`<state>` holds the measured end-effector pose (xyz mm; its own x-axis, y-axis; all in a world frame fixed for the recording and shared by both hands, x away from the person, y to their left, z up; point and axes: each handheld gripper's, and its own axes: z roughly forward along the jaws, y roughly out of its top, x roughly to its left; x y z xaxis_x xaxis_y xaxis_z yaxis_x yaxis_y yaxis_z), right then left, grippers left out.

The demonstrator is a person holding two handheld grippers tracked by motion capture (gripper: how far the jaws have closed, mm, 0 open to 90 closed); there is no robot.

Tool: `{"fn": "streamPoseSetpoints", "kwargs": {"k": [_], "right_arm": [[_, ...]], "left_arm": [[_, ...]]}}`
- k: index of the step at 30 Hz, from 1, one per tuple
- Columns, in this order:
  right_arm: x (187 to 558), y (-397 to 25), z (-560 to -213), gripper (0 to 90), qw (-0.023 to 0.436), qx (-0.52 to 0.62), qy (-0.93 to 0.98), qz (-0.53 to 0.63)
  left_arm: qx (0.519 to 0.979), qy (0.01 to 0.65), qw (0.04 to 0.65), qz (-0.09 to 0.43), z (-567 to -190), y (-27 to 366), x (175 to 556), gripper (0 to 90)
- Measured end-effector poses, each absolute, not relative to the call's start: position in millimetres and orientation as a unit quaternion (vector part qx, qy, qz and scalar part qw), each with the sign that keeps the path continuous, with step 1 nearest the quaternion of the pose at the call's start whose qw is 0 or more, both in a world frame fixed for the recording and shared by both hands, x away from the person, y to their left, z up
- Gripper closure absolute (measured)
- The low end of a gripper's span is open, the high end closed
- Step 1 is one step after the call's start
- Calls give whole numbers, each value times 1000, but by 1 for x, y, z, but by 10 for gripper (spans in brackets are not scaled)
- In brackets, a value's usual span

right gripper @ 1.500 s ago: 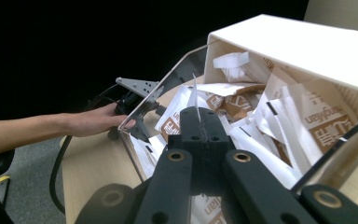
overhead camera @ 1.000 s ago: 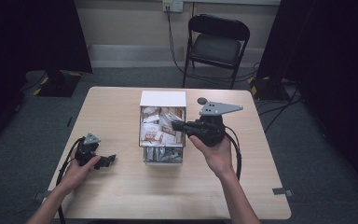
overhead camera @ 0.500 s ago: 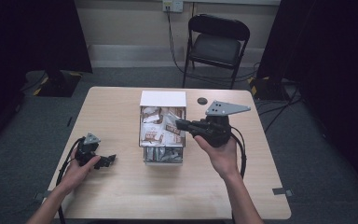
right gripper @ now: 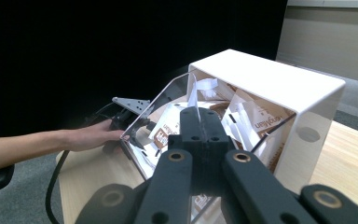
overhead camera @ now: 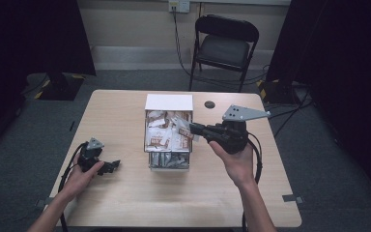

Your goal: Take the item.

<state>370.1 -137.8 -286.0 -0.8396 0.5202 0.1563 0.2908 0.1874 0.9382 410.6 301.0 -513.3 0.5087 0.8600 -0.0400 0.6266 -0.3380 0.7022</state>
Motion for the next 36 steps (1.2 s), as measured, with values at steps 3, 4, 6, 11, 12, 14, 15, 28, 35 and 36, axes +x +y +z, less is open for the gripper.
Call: {"fn": "streamPoseSetpoints", "kwargs": {"k": [3,4,6,11,12,14,15,28,35,36], "right_arm": [[370,-140,-285,900,102,267,762,581],[369,-142,-284,900,103,269,761,581],[368,-145,-283,900,106,271,762,579],[365,-154,-281,900,113,274,758,581],[364,-155,-281,900,114,275,757,582],[364,-157,-282,900,116,276,756,583],[364,-159,-282,900,116,278,756,582],[362,-180,-289,900,130,298,754,571],[361,-189,-288,900,137,305,750,571],[361,-190,-288,900,138,306,750,570]], "left_arm": [[800,465,339,172,-513,301,411,0],[800,465,339,172,-513,301,411,0],[800,465,339,172,-513,301,411,0],[800,465,339,172,-513,301,411,0],[800,465,339,172,-513,301,411,0],[800,465,339,172,-513,301,411,0],[800,465,339,172,-513,301,411,0],[800,465,339,172,-513,301,411,0],[801,463,336,174,-513,301,411,0],[801,463,336,174,-513,301,411,0]]}}
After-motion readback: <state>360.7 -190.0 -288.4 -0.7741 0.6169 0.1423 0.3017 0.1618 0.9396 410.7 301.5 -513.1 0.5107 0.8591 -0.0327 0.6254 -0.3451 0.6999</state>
